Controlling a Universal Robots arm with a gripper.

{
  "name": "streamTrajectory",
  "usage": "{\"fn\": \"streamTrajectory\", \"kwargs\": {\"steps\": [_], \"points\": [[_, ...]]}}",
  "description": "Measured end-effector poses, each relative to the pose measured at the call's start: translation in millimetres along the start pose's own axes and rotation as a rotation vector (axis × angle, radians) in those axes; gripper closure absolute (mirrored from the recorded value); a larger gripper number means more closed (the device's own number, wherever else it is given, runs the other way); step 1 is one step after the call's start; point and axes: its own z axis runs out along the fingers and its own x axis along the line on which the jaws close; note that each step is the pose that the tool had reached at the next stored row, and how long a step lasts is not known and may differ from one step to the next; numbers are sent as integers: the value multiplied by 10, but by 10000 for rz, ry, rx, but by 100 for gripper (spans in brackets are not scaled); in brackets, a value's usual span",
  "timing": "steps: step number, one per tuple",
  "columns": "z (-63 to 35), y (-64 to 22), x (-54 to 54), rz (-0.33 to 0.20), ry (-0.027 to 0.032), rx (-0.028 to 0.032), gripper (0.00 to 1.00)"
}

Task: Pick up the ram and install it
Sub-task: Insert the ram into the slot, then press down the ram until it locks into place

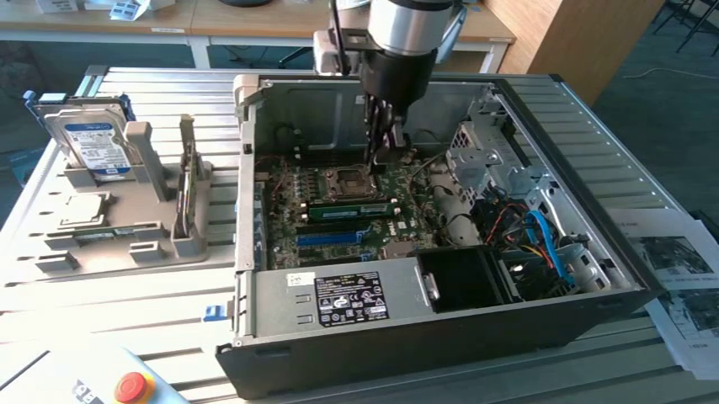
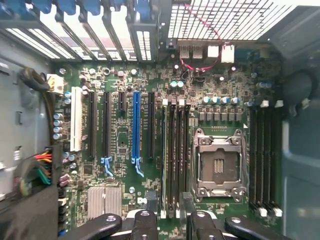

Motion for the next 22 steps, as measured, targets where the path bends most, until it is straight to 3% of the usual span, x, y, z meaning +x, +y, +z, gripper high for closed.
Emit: {"fn": "streamTrajectory", "kwargs": {"steps": [7,12,22], "points": [[-246,4,-3,0,6,0,69],[-369,6,-5,0,10,0,69],[-391,6,-5,0,10,0,69]]}}
